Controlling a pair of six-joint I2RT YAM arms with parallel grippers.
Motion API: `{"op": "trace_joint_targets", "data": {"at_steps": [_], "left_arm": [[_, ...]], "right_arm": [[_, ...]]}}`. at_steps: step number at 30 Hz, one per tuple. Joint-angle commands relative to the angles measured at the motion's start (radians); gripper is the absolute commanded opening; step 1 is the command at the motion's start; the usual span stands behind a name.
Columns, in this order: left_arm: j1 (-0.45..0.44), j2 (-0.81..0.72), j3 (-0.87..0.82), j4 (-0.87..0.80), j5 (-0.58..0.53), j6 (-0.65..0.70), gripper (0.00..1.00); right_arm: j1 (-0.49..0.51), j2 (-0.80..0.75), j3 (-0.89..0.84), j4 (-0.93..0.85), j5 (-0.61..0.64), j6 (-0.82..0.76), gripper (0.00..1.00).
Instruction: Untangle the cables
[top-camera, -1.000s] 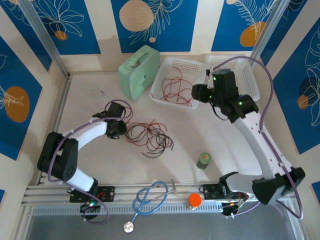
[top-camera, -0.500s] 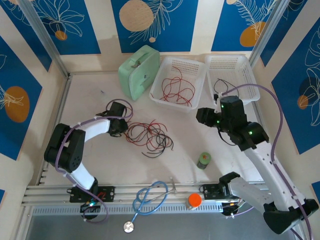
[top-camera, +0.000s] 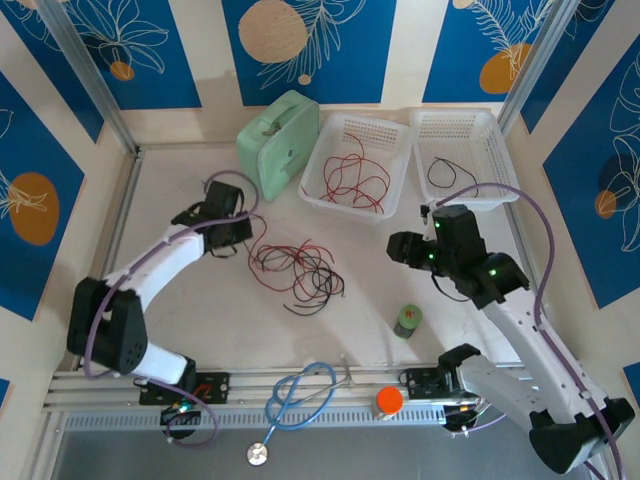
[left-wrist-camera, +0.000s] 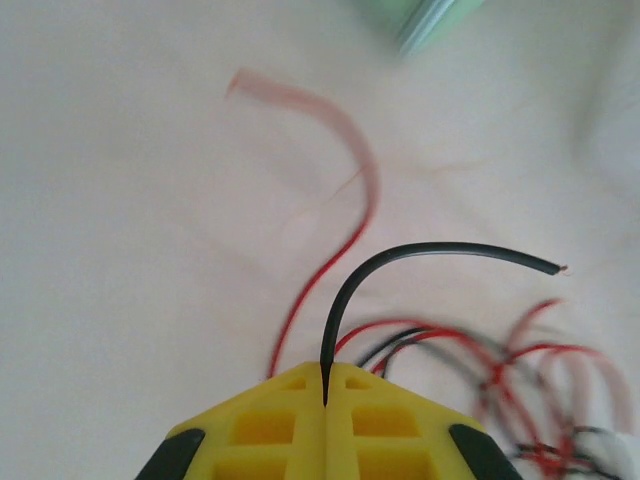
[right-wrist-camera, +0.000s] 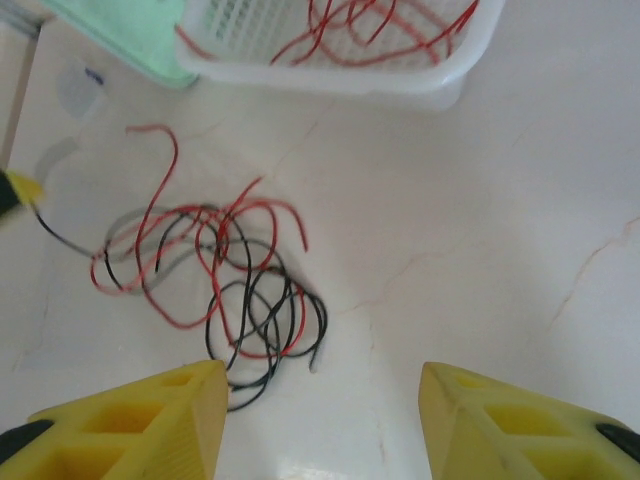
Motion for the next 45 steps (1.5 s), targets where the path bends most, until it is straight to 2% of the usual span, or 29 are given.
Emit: {"op": "trace_joint_targets", "data": {"at_steps": [1, 7, 13, 17, 21, 26, 29, 33, 39, 42, 45], "left_arm": [[-0.021, -0.075, 0.155, -0.191, 0.039, 0.090, 0.00], [-0.074, -0.107, 0.406, -0.362, 0.095, 0.151, 0.00], [-0.137, -0.092, 0.615, -0.431, 0.155, 0.175, 0.00], [-0.184, -0.063, 0.742, -0.446, 0.160, 0.182, 0.00], [-0.212, -0.038, 0.837, -0.443, 0.161, 0.184, 0.00], [-0.233, -0.024, 0.922, -0.431, 0.160, 0.184, 0.00], [-0.237, -0.021, 0.950, -0.413, 0.160, 0.181, 0.00], [-0.239, -0.006, 0.973, -0.409, 0.161, 0.181, 0.00], [-0.251, 0.021, 0.978, -0.401, 0.184, 0.175, 0.00], [-0.269, 0.031, 0.978, -0.390, 0.189, 0.169, 0.00], [-0.293, 0.041, 0.978, -0.379, 0.190, 0.161, 0.00]], "right_arm": [[0.041, 0.015, -0.039, 0.079, -0.095, 0.032, 0.55], [0.173, 0.112, -0.056, 0.192, -0.106, 0.064, 0.59], [0.277, 0.259, -0.055, 0.365, -0.126, 0.195, 0.60], [0.339, 0.354, -0.022, 0.436, -0.089, 0.233, 0.60], [0.362, 0.409, 0.000, 0.444, -0.047, 0.238, 0.60], [0.361, 0.386, -0.041, 0.474, -0.021, 0.229, 0.61], [0.371, 0.332, -0.065, 0.502, -0.011, 0.149, 0.61], [0.418, 0.197, -0.097, 0.525, 0.012, -0.112, 0.61], [0.442, 0.038, -0.023, 0.424, -0.025, -0.406, 0.64], [0.441, 0.052, 0.064, 0.415, -0.070, -0.489, 0.66], [0.441, 0.130, 0.182, 0.407, -0.111, -0.551, 0.67]]}}
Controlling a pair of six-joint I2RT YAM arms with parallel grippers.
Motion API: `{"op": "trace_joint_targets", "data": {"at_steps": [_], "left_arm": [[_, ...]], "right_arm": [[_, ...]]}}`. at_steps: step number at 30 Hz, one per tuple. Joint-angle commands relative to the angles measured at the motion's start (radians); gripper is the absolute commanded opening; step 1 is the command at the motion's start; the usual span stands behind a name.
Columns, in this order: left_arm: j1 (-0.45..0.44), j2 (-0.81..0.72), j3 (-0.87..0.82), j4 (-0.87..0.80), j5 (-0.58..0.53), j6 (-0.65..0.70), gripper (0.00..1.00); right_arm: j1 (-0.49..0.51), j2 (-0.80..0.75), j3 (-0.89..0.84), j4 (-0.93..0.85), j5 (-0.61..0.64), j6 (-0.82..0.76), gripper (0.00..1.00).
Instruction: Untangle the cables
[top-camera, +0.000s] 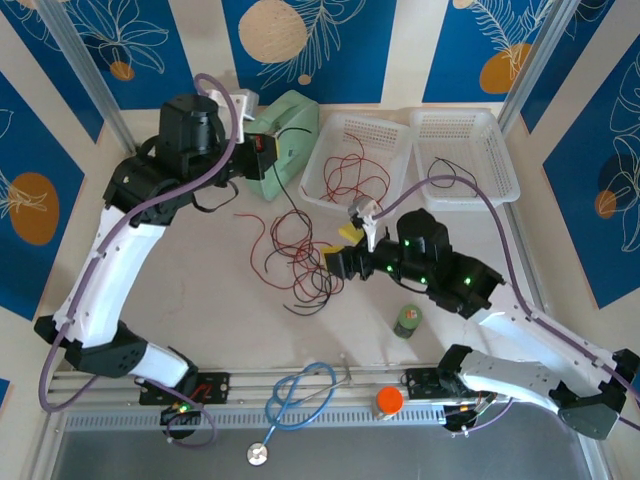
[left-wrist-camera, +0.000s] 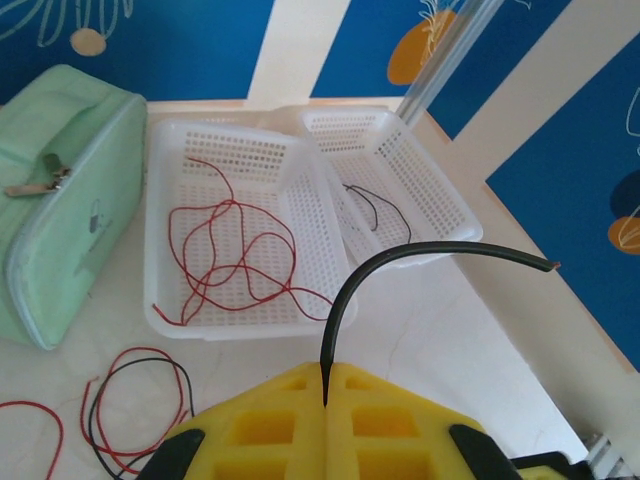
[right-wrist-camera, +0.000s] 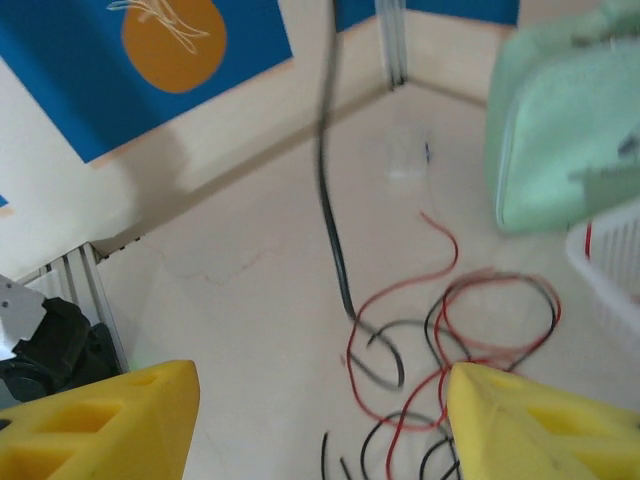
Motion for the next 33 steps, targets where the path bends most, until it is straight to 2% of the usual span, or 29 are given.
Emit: {"op": "trace_joint_targets", "data": {"at_steps": [1, 6, 11, 17, 20, 26, 33], "left_arm": [[-0.032, 0.005, 0.022, 0.032, 0.025, -0.002, 0.00], [-0.089, 0.017, 0.010, 0.057, 0.022, -0.016, 0.00], [-0.121, 0.023, 0.007, 0.067, 0.013, -0.019, 0.00], [-0.133, 0.023, 0.001, 0.067, -0.001, -0.015, 0.00], [-0.133, 0.026, -0.002, 0.067, -0.008, -0.012, 0.00], [-0.135, 0.023, -0.023, 0.092, -0.003, -0.021, 0.00], [-0.134, 0.009, -0.031, 0.093, -0.018, -0.017, 0.00]], "right_arm": [[0.003, 0.082, 0.122, -0.015, -0.072, -0.150, 0.67], [-0.001, 0.248, 0.280, 0.012, -0.097, -0.167, 0.68], [-0.003, 0.339, 0.341, 0.063, 0.009, -0.119, 0.64], [0.000, 0.299, 0.306, 0.100, 0.079, -0.082, 0.47], [0.001, 0.265, 0.282, 0.107, 0.089, -0.075, 0.36], [-0.001, 0.254, 0.298, 0.067, 0.106, -0.068, 0.01], [-0.008, 0.242, 0.305, 0.064, 0.119, -0.051, 0.00]]}}
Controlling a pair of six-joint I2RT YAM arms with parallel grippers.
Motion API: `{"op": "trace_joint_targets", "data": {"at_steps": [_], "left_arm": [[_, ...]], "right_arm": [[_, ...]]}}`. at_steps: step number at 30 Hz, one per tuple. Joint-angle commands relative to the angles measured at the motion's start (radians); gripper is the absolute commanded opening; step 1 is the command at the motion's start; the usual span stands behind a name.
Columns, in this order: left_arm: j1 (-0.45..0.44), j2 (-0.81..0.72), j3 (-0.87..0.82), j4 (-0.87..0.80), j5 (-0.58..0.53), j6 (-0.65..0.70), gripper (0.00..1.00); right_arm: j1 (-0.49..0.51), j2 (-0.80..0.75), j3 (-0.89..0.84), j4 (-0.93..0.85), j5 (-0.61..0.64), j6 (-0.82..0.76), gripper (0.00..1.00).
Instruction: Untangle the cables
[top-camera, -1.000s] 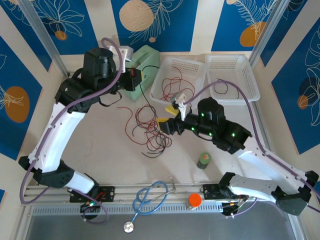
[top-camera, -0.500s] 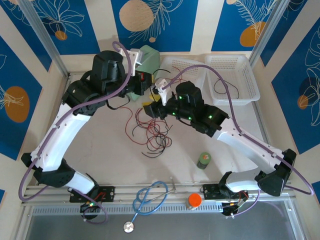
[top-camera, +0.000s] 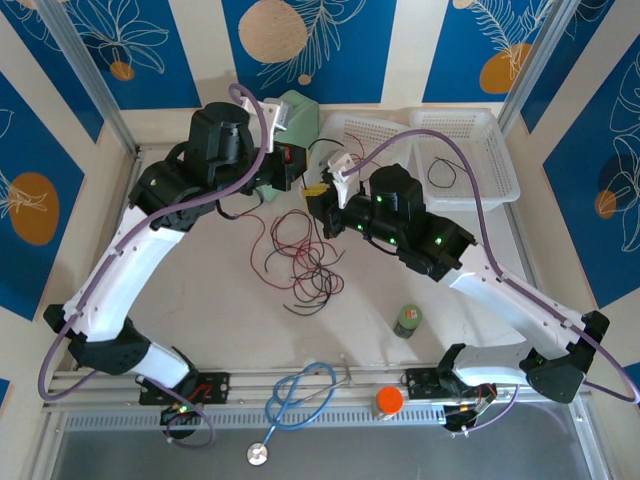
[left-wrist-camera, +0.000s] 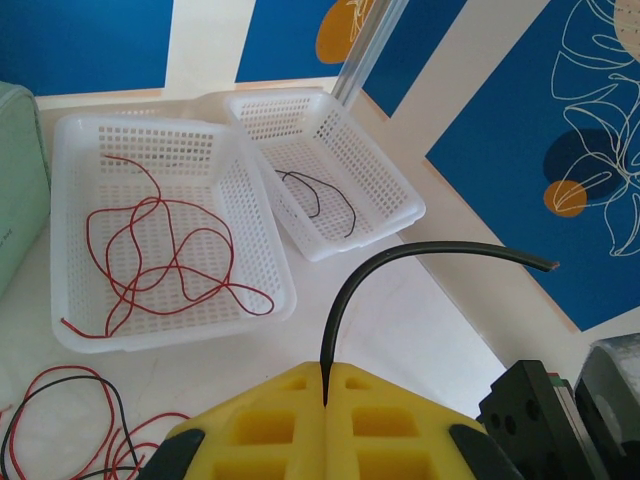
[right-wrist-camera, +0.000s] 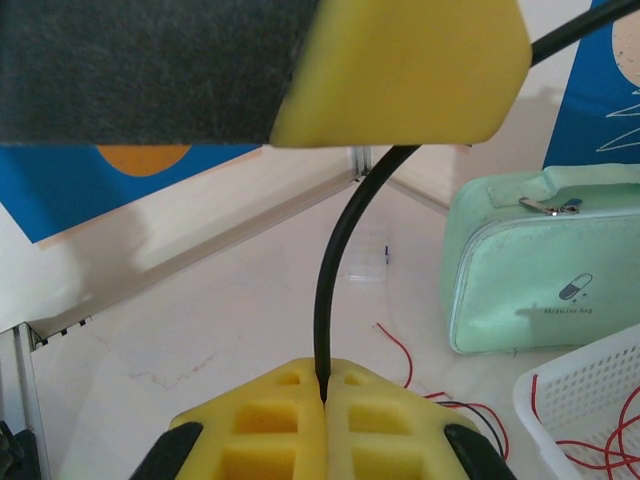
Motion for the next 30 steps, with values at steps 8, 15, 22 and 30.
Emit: {"op": "trace_joint_targets", "data": {"at_steps": [8, 15, 22, 30], "left_arm": [[-0.010, -0.070, -0.071, 0.041, -0.067, 0.013, 0.76], [-0.010, -0.156, -0.190, 0.050, -0.162, 0.027, 1.00], [-0.007, -0.226, -0.357, 0.088, -0.191, 0.006, 1.00], [-0.007, -0.290, -0.496, 0.145, -0.153, -0.001, 1.00]], "right_arm": [[-0.047, -0.042, 0.045, -0.046, 0.067, 0.017, 0.00], [-0.228, -0.056, 0.114, -0.130, 0.033, 0.029, 0.00], [-0.483, -0.003, 0.181, -0.128, 0.031, -0.002, 0.00], [-0.752, 0.157, 0.235, 0.011, 0.150, -0.005, 0.00]]}}
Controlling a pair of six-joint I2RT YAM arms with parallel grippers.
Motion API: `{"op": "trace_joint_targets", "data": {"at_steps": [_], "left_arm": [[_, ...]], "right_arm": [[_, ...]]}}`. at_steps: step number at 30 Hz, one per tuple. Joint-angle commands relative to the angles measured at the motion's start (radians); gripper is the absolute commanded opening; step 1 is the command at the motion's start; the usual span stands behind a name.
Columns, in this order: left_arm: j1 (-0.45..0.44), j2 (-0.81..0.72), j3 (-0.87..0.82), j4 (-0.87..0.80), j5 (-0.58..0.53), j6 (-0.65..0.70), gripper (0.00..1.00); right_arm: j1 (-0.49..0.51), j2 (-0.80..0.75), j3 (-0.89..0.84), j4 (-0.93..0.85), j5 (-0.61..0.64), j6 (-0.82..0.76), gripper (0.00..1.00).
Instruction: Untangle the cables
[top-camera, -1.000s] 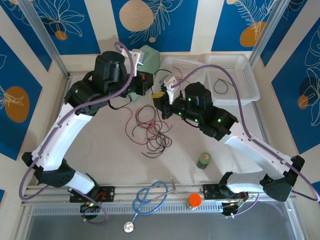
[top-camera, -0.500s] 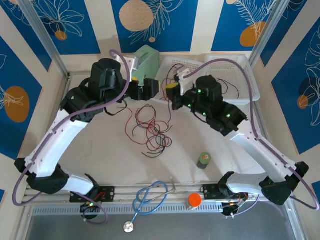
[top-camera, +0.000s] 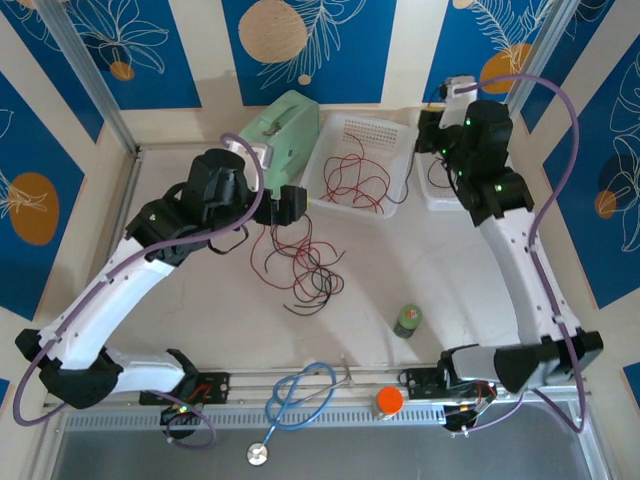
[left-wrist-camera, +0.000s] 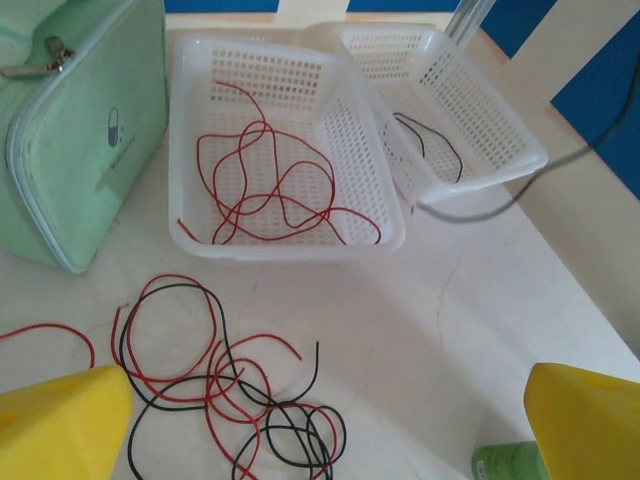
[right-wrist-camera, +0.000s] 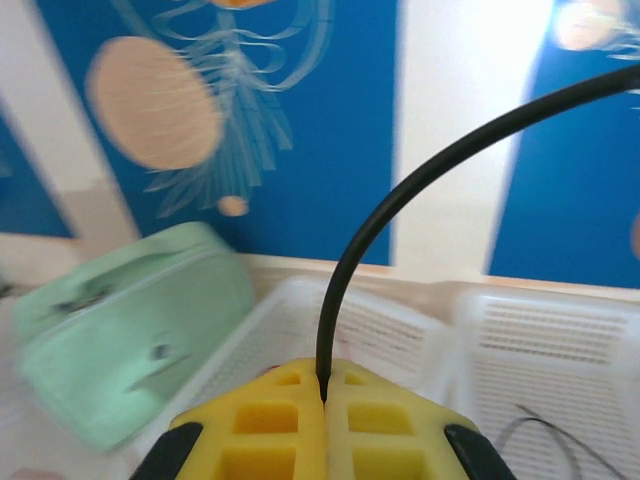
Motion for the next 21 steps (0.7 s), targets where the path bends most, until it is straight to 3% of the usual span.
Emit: {"op": "trace_joint_targets", "data": {"at_steps": [1, 7, 13, 18, 21], "left_arm": [[-0.006, -0.061, -0.058, 0.064, 0.019, -0.012, 1.00], [-0.006, -0.105, -0.133, 0.065, 0.018, -0.028, 0.99], [-0.005, -0.138, -0.217, 0.058, 0.023, -0.059, 0.98], [-0.006, -0.155, -0.294, 0.061, 0.017, -0.106, 0.97], [-0.005, -0.151, -0.315, 0.052, 0.014, -0.123, 0.95]], "right_arm": [[-0.086, 0.068, 0.026, 0.102, 0.087, 0.005, 0.00], [-0.208, 0.201, 0.031, 0.255, 0.189, 0.029, 0.00], [-0.262, 0.336, 0.049, 0.332, 0.220, 0.018, 0.00], [-0.278, 0.496, 0.128, 0.222, 0.187, 0.032, 0.00], [-0.287, 0.647, 0.290, 0.005, 0.142, 0.052, 0.00]]}}
